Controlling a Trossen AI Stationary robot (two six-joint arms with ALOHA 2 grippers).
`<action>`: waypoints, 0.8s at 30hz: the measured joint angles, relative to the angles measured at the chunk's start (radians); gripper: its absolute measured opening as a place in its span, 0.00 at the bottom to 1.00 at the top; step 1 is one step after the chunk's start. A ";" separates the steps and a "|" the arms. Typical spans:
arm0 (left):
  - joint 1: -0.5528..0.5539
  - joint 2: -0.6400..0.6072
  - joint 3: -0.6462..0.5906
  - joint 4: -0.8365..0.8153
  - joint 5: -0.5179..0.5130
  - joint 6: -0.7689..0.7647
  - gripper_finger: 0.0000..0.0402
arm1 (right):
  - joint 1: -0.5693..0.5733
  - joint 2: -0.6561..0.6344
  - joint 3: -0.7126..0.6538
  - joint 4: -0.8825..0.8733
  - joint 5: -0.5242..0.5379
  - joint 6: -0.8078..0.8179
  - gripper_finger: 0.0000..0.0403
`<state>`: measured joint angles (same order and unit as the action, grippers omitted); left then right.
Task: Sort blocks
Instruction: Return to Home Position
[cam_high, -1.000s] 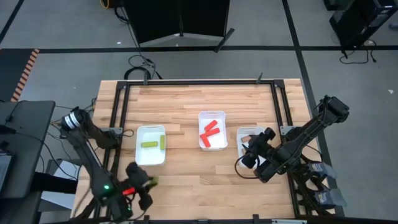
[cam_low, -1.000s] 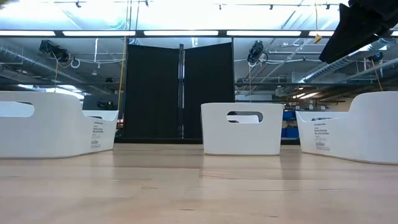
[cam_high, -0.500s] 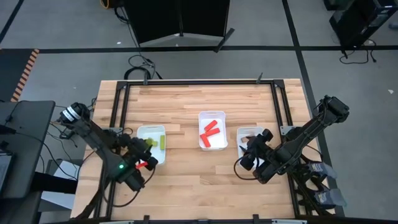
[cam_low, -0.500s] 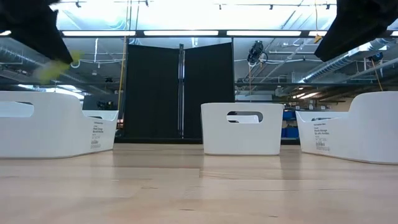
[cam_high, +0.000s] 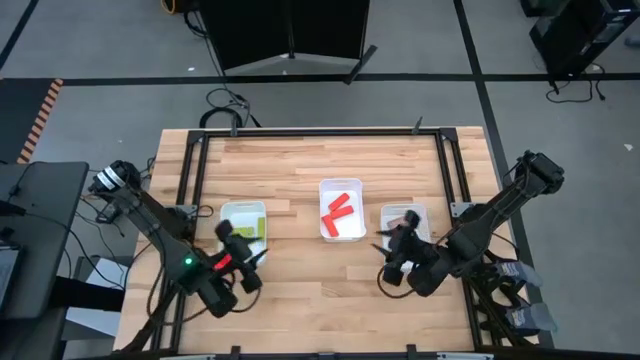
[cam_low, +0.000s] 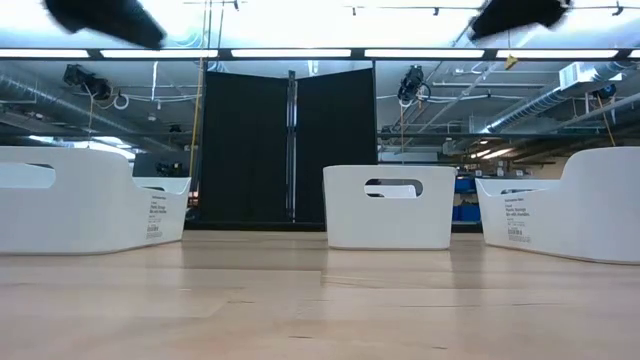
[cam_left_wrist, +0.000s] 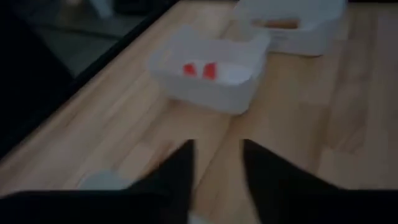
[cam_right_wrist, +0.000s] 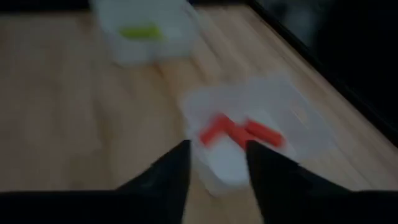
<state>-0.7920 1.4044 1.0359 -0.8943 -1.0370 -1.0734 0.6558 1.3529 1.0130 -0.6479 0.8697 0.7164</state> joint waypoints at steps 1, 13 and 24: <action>0.015 0.000 0.000 0.066 0.000 0.089 0.29 | -0.013 0.000 0.000 0.081 -0.024 -0.088 0.33; 0.306 -0.196 -0.325 1.159 0.381 0.945 0.01 | -0.306 -0.061 -0.190 0.865 -0.617 -0.802 0.02; 0.414 -0.696 -0.713 1.206 0.448 1.031 0.00 | -0.404 -0.621 -0.560 0.792 -0.688 -0.796 0.01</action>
<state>-0.3782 0.7085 0.3227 0.3119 -0.5891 -0.0420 0.2516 0.7314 0.4534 0.1444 0.1815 -0.0799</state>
